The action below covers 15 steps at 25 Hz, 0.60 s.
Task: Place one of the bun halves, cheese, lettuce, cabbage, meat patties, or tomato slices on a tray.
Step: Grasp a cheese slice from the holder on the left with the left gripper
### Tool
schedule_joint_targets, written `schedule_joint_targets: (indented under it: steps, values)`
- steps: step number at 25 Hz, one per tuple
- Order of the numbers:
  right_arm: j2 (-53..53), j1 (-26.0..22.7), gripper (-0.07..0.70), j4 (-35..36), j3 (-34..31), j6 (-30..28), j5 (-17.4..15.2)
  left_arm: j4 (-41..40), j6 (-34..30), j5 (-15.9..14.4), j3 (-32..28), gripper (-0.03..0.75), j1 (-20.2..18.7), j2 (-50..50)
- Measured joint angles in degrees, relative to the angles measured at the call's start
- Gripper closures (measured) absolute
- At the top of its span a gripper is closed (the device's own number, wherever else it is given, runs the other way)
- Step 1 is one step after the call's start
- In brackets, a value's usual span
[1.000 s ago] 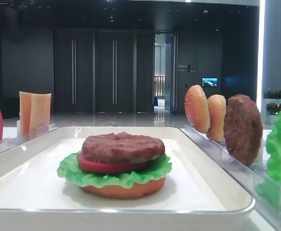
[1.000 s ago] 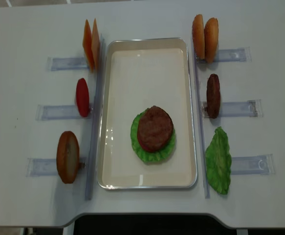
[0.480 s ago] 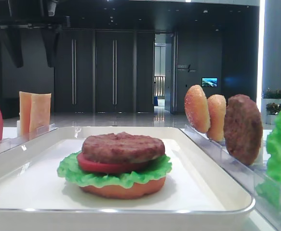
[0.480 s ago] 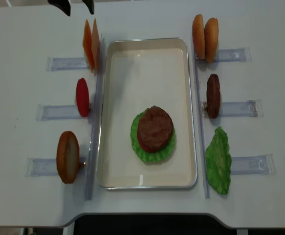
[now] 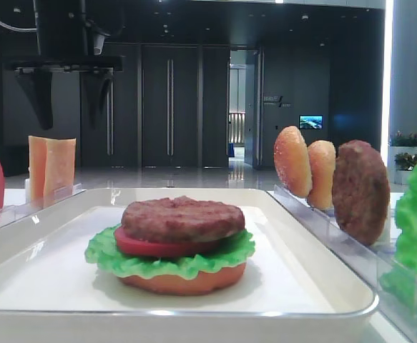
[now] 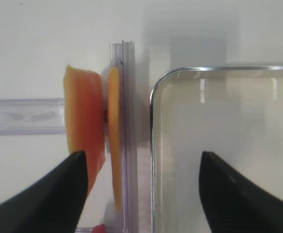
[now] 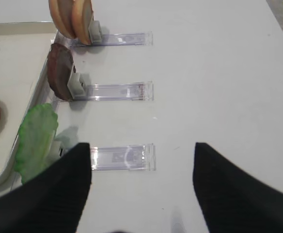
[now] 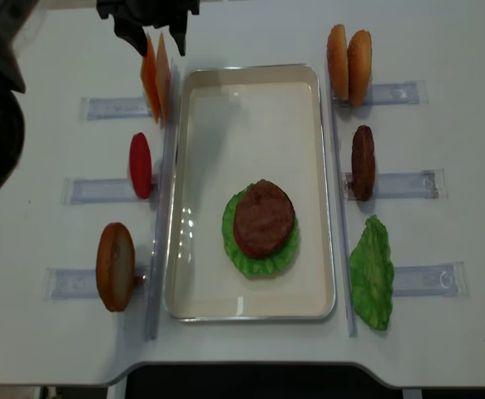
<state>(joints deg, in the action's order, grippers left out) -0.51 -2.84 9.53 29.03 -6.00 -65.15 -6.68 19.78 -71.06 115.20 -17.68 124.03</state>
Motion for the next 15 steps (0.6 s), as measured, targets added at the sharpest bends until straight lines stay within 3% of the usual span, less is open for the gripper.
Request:
schedule_joint_targets:
  steps: [8,15]
  values:
    - [0.0,0.0,0.197,0.31,0.0,0.0,0.0,-0.37,0.42,0.22,0.07,0.168,0.0,0.45]
    - [0.0,0.0,0.197,0.33,0.0,0.0,0.0,-0.37,1.18,3.13,0.07,0.169,0.0,0.75]
